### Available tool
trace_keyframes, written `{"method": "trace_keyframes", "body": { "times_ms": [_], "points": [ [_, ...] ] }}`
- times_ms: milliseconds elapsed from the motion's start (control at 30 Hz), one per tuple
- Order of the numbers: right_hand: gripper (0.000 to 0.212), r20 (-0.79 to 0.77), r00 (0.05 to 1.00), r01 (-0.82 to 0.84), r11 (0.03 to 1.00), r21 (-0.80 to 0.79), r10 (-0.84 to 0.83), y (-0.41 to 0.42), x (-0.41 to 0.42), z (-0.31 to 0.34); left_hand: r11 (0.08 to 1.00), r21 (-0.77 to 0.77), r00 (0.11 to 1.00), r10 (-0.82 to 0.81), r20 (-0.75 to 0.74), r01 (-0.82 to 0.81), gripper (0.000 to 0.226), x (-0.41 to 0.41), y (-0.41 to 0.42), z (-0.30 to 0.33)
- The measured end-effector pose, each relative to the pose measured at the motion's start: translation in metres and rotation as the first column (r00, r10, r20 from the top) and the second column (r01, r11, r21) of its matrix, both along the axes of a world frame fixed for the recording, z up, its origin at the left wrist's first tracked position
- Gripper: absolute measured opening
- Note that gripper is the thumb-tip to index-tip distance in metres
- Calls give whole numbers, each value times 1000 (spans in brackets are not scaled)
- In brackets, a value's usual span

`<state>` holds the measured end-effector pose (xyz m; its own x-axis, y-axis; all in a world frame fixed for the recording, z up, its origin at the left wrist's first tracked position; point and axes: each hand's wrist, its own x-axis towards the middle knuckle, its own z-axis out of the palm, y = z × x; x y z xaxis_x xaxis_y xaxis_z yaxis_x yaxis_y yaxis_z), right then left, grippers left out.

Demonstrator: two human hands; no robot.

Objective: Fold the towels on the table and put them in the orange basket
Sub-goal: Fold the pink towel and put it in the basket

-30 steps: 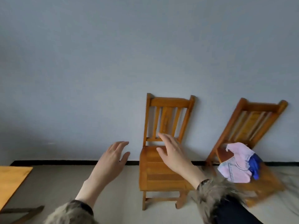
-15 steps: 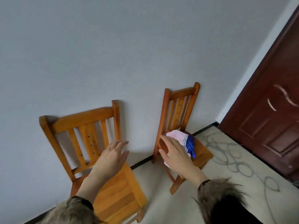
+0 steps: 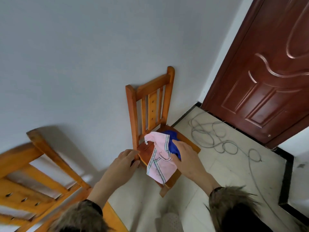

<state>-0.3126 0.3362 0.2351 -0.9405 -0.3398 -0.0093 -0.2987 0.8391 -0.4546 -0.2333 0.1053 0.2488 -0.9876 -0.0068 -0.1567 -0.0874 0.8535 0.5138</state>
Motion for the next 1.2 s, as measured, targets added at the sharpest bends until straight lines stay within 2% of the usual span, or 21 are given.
{"method": "trace_keyframes", "body": {
  "times_ms": [200, 333, 467, 600, 700, 800, 867, 967, 1033, 1100, 1200],
  "points": [
    [51, 119, 993, -9, 1000, 27, 6, 20, -112, -57, 995, 13, 988, 93, 121, -95, 39, -112, 42, -46],
    [52, 229, 973, -39, 998, 50, 26, 40, -173, -94, 998, 12, 957, 59, 286, -65, 46, -173, 80, -83],
    [55, 275, 960, -73, 994, 87, 46, 52, -222, -135, 996, -41, 931, 94, 353, -85, 44, -219, 101, -136],
    [53, 350, 934, -107, 990, 93, 68, 53, -248, -180, 993, -82, 937, 111, 331, -89, 41, -251, 103, -189],
    [51, 403, 912, -120, 989, 85, 76, 47, -257, -219, 979, -186, 954, -23, 297, 81, 52, -270, 99, -228],
    [49, 431, 899, -125, 989, 82, 78, 42, -261, -256, 933, -262, 943, -169, 285, 247, 71, -289, 99, -260],
    [49, 447, 891, -125, 989, 79, 77, 40, -262, -275, 894, -312, 940, -260, 222, 321, 82, -305, 98, -275],
    [49, 452, 889, -105, 994, 40, 76, 37, -265, -292, 880, -411, 971, -206, 121, 238, 89, -336, 90, -289],
    [49, 437, 897, -71, 997, -8, 68, 35, -268, -295, 897, -421, 985, -73, 155, 132, 69, -351, 82, -292],
    [49, 426, 903, -37, 998, -42, 51, 32, -272, -293, 915, -401, 986, 16, 166, 52, 33, -354, 78, -291],
    [56, 421, 905, -30, 998, -60, 53, 24, -277, -285, 955, -296, 991, 7, 131, 32, 18, -345, 75, -274]
  ]
}}
